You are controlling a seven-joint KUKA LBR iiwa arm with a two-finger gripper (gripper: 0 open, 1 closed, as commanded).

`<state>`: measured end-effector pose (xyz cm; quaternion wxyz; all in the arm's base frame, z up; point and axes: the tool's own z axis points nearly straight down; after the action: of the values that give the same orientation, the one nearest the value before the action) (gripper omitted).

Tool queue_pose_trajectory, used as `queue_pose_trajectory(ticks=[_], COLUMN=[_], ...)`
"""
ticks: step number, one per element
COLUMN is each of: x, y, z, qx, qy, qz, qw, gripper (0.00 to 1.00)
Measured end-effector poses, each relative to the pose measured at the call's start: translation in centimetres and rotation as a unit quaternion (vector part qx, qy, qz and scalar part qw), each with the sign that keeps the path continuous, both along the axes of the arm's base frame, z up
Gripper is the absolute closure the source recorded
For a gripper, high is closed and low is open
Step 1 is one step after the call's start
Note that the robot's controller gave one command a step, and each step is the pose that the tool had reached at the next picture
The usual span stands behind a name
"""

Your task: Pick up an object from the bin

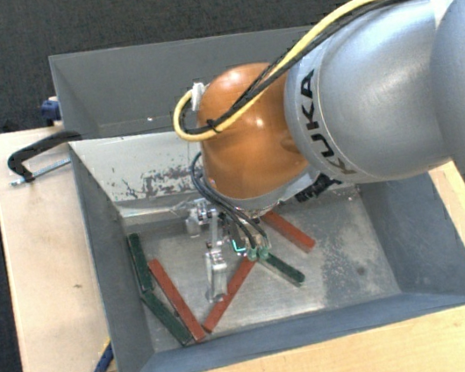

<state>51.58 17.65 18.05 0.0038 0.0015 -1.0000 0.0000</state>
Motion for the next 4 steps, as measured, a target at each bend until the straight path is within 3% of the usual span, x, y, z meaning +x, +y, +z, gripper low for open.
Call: queue_pose_trajectory(ticks=[1,2,3,4], x=[0.2,-0.4,-0.5,-0.5], y=[-0.1,-4.5,-5.2,-5.2], z=[0.4,-1.7,-11.0,-11.0], qx=[0.001,0.002,0.001,0.001], qy=[-0.0041,-0.0053,-0.0035,-0.0034], qz=[-0.001,0.021,0.037,0.037], qw=[1.0000,0.9998,0.9993,0.9993], gripper=[0.00,0.00,1.00,1.00])
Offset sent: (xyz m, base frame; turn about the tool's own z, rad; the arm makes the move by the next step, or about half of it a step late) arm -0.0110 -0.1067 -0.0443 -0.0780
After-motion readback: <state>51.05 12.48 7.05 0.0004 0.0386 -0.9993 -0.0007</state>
